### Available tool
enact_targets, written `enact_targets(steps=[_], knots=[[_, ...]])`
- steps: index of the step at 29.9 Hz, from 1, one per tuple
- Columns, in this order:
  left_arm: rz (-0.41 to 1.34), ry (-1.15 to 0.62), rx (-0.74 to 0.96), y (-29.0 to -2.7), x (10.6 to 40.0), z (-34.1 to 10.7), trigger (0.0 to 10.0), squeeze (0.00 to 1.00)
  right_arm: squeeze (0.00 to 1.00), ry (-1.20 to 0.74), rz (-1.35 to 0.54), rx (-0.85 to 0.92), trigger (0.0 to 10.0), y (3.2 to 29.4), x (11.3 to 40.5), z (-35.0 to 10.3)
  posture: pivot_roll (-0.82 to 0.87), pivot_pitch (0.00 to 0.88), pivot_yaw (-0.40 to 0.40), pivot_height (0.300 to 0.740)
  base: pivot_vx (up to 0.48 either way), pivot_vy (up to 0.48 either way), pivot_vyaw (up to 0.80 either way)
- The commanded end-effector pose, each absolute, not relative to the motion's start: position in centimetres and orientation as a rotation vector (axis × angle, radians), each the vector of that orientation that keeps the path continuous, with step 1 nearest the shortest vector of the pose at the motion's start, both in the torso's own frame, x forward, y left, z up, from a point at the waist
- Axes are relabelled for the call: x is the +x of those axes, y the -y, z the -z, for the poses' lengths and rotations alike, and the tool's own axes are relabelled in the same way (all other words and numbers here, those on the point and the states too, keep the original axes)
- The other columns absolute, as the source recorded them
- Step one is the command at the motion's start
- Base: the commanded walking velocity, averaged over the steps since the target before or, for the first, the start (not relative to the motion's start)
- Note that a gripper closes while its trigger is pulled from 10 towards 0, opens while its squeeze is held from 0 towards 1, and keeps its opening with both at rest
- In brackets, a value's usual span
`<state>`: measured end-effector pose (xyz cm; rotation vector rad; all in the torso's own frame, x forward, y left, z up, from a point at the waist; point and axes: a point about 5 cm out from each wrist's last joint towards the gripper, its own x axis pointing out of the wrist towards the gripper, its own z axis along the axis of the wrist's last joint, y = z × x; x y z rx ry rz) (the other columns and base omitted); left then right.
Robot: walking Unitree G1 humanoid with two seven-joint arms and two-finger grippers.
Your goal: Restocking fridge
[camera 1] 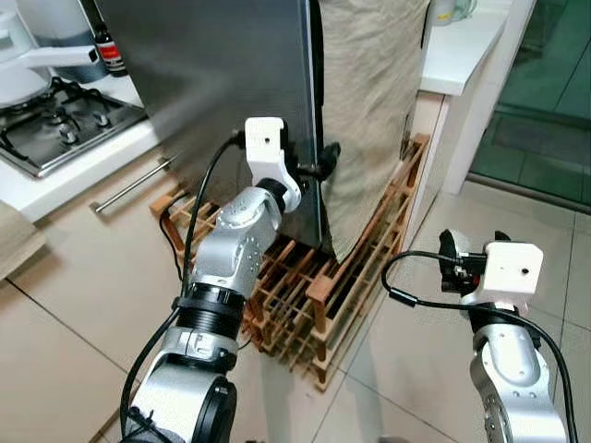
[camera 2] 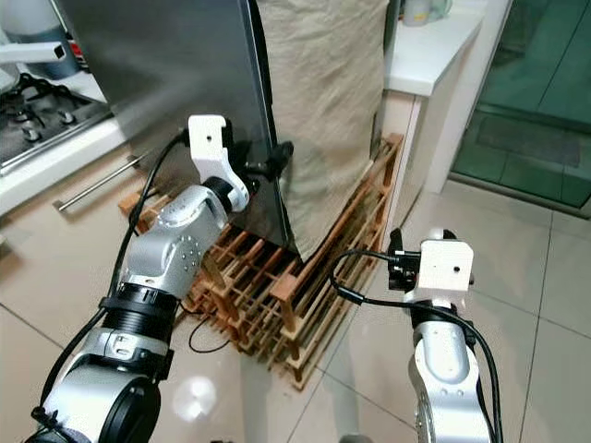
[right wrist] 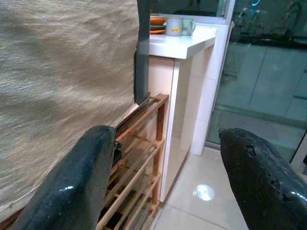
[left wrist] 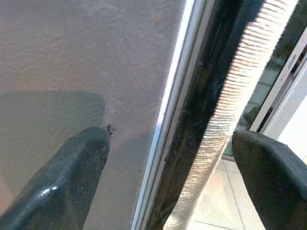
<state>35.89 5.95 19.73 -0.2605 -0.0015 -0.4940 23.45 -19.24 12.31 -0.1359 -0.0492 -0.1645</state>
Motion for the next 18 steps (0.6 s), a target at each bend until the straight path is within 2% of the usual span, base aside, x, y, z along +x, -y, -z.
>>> enact_targets(steps=[1,11,18], knots=[[0.512,-0.012,-0.239,-5.66,35.54,-19.64,10.0,0.0,0.0,0.057,0.162,-0.135,10.0,19.0,23.57,-12.31,-0.2,0.0,0.143,0.74,0.0,0.0,0.0],[0.501,-0.047,-0.247,-6.44,34.91,-19.34,10.0,0.0,0.0,0.046,0.164,-0.138,10.0,19.0,23.37,-11.93,-0.2,0.0,0.143,0.74,0.0,0.0,0.0],[0.489,-0.039,-0.283,-6.03,35.25,-19.81,10.0,0.0,0.0,0.045,0.159,-0.14,10.0,18.89,23.46,-11.96,-0.2,0.0,0.137,0.74,0.0,0.0,0.0]])
